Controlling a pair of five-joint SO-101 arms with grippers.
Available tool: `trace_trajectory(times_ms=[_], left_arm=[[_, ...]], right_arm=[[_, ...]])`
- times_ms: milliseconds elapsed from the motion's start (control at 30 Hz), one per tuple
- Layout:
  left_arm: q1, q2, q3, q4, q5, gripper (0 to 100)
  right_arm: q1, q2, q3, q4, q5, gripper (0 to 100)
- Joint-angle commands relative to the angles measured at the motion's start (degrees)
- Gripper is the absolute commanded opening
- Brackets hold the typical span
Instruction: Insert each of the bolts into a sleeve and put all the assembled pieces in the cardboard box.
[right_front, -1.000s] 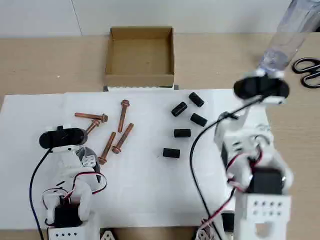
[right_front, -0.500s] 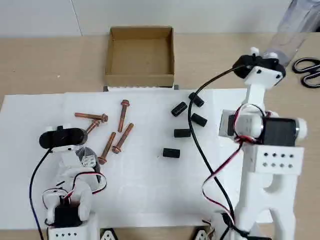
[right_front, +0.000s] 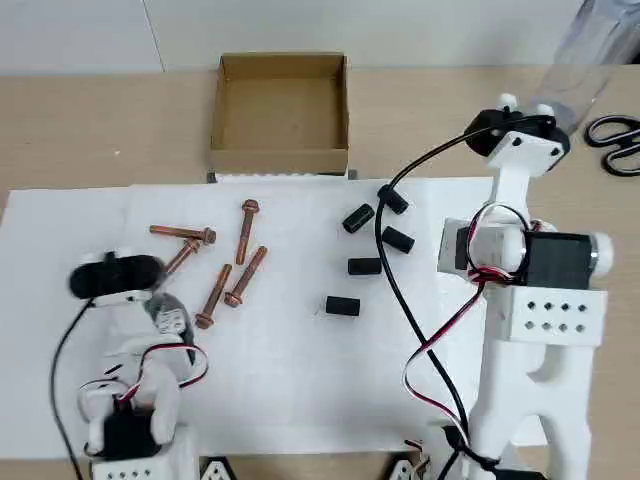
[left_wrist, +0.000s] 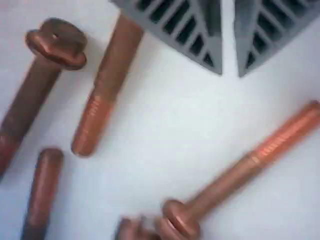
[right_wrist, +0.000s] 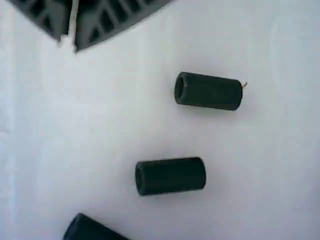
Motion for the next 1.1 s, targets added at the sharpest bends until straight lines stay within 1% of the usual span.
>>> trace_trajectory(times_ms=[0, 100, 167, 233, 433, 533, 567, 667, 700, 767, 900, 967, 1067], left_arm=[[1.67, 1.32, -10.68, 3.25, -0.44, 1], [4.48, 8.26, -19.12, 6.07, -0.44, 1], [5.27, 16.53, -25.10, 8.09, -0.44, 1], [5.10, 26.99, -32.57, 11.25, -0.44, 1], [5.27, 60.04, -60.79, 26.64, -0.35, 1], [5.36, 73.76, -71.43, 29.80, -0.88, 1], [5.27, 77.63, -74.07, 29.89, -2.55, 1], [5.01, 86.07, -79.52, 29.63, -12.04, 1], [5.36, 88.18, -80.75, 29.63, -12.40, 1], [5.27, 91.87, -82.86, 29.27, -10.64, 1], [4.48, 96.97, -83.21, 26.37, -7.65, 1], [4.40, 98.64, -83.21, 25.49, -6.95, 1], [4.31, 100.31, -83.12, 25.05, -7.03, 1]], right_arm=[[0.40, -0.13, -2.37, 1.01, 5.19, 0.3], [0.22, -0.13, -2.37, 1.01, 13.71, 0.3], [0.04, 0.13, -2.37, 1.01, 18.46, 0.3], [0.04, 1.71, -2.37, 0.84, 20.92, 0.3], [0.22, 13.76, -2.64, 0.48, 21.27, 0.4], [0.04, 19.47, -4.48, 0.04, 21.54, 0.4], [0.04, 21.05, -5.63, 0.04, 21.63, 0.5], [0.04, 24.75, -9.41, -0.40, 23.74, 2.8], [0.04, 26.07, -10.90, -0.40, 24.18, 5.0], [-0.04, 28.26, -13.71, -0.57, 25.32, 8.2], [-0.40, 32.75, -17.41, -2.24, 29.63, 9.0], [-1.89, 33.98, -18.11, -2.59, 33.05, 9.0], [-5.58, 34.86, -18.73, -3.21, 36.04, 9.0]])
